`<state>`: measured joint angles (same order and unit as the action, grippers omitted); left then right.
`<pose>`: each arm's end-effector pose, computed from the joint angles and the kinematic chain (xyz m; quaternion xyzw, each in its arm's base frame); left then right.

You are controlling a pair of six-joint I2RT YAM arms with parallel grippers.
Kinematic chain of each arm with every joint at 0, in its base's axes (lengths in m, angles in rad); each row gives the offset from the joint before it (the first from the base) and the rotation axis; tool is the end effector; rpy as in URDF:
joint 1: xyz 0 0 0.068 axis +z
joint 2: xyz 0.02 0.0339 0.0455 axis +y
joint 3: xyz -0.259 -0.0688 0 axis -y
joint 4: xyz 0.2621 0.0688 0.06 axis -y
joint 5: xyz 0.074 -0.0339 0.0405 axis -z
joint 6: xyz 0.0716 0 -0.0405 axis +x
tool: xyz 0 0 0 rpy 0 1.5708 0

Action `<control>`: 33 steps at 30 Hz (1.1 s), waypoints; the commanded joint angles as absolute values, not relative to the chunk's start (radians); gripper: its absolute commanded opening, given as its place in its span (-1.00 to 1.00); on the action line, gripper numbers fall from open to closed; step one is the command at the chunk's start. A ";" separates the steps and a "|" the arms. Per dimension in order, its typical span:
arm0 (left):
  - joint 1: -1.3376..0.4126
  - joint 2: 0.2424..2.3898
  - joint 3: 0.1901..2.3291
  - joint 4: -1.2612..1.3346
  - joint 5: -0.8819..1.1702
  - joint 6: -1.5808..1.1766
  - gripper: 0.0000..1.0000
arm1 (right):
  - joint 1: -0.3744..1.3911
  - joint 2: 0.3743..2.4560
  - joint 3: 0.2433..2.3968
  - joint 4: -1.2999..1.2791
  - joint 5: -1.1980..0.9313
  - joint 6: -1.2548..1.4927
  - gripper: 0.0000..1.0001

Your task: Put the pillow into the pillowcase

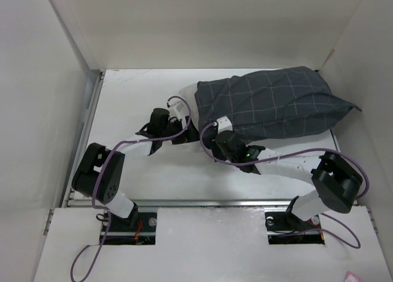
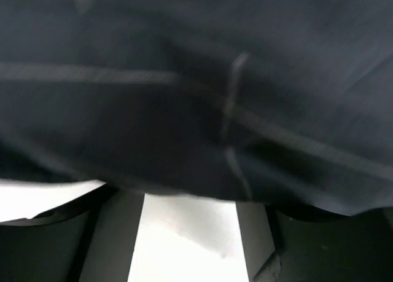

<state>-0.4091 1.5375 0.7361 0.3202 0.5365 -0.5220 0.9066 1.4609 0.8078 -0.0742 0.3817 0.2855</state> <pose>0.3130 -0.1756 0.1631 0.0906 0.8311 -0.4269 0.3448 0.2313 0.2522 0.1659 -0.1998 0.8767 0.0824 0.4298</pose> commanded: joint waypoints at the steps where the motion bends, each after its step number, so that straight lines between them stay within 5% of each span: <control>1: -0.423 1.554 0.795 0.400 0.600 -0.508 0.59 | 0.916 1.503 0.837 0.089 0.573 0.330 0.23; 4: -0.423 1.565 0.804 0.431 0.629 -0.531 0.48 | 0.916 1.566 0.888 0.034 0.626 0.368 -0.09; 5: -0.423 1.565 0.816 0.431 0.629 -0.531 0.45 | 0.916 1.566 0.899 0.006 0.626 0.383 -0.62; 7: -0.423 1.565 0.825 0.442 0.629 -0.531 0.40 | 0.916 1.557 0.899 -0.060 0.617 0.393 -0.81; 11: -0.423 1.600 0.880 0.456 0.629 -0.541 0.12 | 0.916 1.474 0.908 -0.188 0.513 0.348 -0.74; 13: -0.433 1.637 0.922 0.474 0.638 -0.541 -0.05 | 0.916 1.425 0.908 -0.212 0.471 0.335 -1.00; 19: -0.452 1.729 1.000 0.578 0.713 -0.606 -0.62 | 0.916 1.405 1.026 -0.322 0.174 0.200 -1.00; 33: -0.499 1.818 1.062 0.683 0.727 -0.690 -0.70 | 0.925 1.444 1.364 -0.325 -0.603 -0.149 -1.00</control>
